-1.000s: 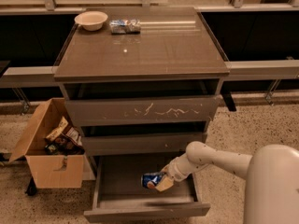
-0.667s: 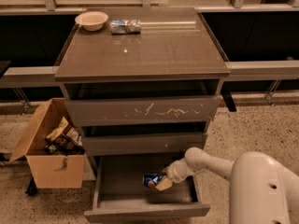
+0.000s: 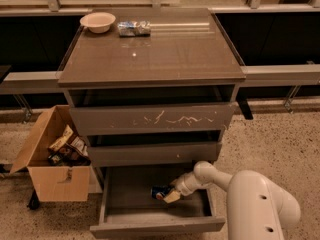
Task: Place pepsi can into bottom drawer
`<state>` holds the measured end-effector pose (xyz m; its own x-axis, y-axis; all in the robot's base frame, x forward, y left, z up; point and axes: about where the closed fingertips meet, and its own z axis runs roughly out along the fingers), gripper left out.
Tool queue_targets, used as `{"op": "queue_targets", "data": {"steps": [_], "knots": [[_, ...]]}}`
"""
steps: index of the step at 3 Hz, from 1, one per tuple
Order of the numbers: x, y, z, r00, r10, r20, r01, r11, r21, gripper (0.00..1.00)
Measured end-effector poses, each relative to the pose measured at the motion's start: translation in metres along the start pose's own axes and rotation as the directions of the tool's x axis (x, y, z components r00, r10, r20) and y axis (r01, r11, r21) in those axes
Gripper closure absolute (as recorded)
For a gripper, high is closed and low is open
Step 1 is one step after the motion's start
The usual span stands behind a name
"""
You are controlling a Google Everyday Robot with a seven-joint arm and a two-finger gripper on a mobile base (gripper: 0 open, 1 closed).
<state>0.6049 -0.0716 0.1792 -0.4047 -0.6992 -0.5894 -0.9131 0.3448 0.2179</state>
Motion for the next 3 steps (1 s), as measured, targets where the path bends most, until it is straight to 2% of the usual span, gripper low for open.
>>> {"op": "queue_targets", "data": {"steps": [1,3], "knots": [[0.0015,-0.008,0.0151,1.0,-0.001,0.001,0.001,1.0,-0.006,0.59],[0.0016,-0.0092,0.0191,1.0,-0.011,0.011,0.012,0.9999,-0.005,0.12]]}}
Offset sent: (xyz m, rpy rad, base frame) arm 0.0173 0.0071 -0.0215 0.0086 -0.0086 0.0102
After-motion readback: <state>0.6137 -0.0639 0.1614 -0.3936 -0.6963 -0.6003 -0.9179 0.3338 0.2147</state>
